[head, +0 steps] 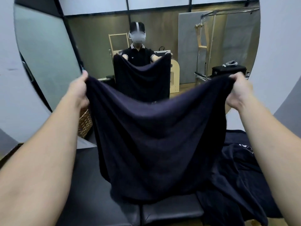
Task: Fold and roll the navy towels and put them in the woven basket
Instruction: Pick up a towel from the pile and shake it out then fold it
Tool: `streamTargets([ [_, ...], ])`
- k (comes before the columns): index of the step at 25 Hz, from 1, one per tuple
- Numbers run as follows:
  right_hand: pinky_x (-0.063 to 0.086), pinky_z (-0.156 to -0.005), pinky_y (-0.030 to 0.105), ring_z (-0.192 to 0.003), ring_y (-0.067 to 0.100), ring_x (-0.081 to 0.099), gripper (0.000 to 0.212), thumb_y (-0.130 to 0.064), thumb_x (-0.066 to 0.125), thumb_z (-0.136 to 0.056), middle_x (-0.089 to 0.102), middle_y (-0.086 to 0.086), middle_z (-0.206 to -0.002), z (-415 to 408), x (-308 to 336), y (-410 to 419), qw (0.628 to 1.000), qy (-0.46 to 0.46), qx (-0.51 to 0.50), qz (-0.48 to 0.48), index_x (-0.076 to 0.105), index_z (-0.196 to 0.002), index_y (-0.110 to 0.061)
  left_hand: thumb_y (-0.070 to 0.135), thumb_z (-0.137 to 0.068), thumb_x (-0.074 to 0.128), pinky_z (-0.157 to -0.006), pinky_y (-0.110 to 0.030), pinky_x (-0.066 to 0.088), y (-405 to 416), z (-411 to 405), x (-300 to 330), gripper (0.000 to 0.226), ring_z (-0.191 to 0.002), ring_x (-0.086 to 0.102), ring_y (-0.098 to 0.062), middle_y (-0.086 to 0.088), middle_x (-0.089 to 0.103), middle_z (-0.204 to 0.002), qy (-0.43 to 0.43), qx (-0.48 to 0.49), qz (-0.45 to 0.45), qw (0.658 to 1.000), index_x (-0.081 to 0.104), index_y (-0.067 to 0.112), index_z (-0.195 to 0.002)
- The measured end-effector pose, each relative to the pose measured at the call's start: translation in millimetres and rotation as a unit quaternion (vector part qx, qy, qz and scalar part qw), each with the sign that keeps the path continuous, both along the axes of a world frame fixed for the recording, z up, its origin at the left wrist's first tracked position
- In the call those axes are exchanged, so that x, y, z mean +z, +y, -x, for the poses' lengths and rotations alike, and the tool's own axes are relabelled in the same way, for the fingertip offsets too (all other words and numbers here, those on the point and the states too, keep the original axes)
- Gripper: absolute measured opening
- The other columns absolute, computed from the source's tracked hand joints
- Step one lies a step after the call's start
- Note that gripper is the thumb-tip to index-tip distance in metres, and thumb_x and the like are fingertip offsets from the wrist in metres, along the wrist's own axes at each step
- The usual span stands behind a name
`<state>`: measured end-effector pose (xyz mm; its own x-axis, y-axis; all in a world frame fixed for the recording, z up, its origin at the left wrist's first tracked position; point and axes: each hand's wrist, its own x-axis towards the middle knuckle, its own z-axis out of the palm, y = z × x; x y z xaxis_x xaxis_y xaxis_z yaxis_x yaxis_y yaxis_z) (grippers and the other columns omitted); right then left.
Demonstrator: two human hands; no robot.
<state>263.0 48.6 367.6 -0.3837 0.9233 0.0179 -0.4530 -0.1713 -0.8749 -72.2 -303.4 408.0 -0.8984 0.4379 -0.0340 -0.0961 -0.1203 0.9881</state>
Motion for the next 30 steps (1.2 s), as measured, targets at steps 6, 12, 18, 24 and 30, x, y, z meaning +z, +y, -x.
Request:
streamTargets([
  [6,0.058,-0.075,0.03,-0.098,0.021,0.073,0.036,-0.043,0.054,-0.097,0.074,0.005,-0.117,-12,-11,-1,0.987,-0.093,0.128,0.029,0.07,-0.119,-0.02,0.063,-0.101,0.036,-0.078,-0.036,0.053,-17,-2,5,0.056,-0.075,0.077,-0.022,-0.009,0.076,-0.111,-0.038,-0.026,0.029,0.999,0.068,0.017,-0.105],
  [12,0.06,-0.064,0.043,-0.077,0.025,0.069,0.045,-0.034,0.079,-0.063,0.067,0.007,-0.087,6,-21,16,0.987,-0.155,0.015,0.047,0.066,-0.103,-0.017,0.036,-0.107,0.044,-0.063,-0.032,0.051,-12,-6,5,0.029,-0.061,0.065,-0.019,-0.005,0.071,-0.077,-0.006,0.087,0.109,0.99,0.06,0.013,-0.104],
  [18,0.057,-0.057,0.038,-0.066,0.021,0.065,0.038,-0.028,0.071,-0.061,0.066,0.003,-0.083,-9,-26,24,0.989,-0.116,-0.057,0.071,0.061,-0.097,-0.023,0.014,-0.088,0.049,-0.085,-0.036,0.059,-33,20,2,0.046,-0.097,0.069,-0.022,-0.005,0.068,-0.123,0.034,0.226,0.061,0.972,0.058,0.01,-0.133],
  [24,0.056,-0.081,0.043,-0.078,0.023,0.063,0.026,-0.025,0.074,-0.067,0.066,0.006,-0.094,-2,-26,-7,0.986,-0.135,-0.067,0.068,0.059,-0.089,-0.02,0.022,-0.085,0.067,-0.086,-0.035,0.057,-17,-6,7,0.022,-0.092,0.066,-0.021,-0.006,0.065,-0.108,0.062,0.203,0.036,0.976,0.052,0.017,-0.1],
  [30,0.057,-0.087,0.041,-0.084,0.021,0.066,0.011,-0.031,0.064,-0.09,0.069,0.001,-0.106,-16,-31,-9,0.983,-0.116,-0.099,0.106,0.059,-0.095,-0.023,0.02,-0.093,0.066,-0.082,-0.037,0.053,-21,-10,7,0.015,-0.087,0.06,-0.02,-0.006,0.059,-0.101,0.074,0.218,0.113,0.967,0.058,0.013,-0.104],
])
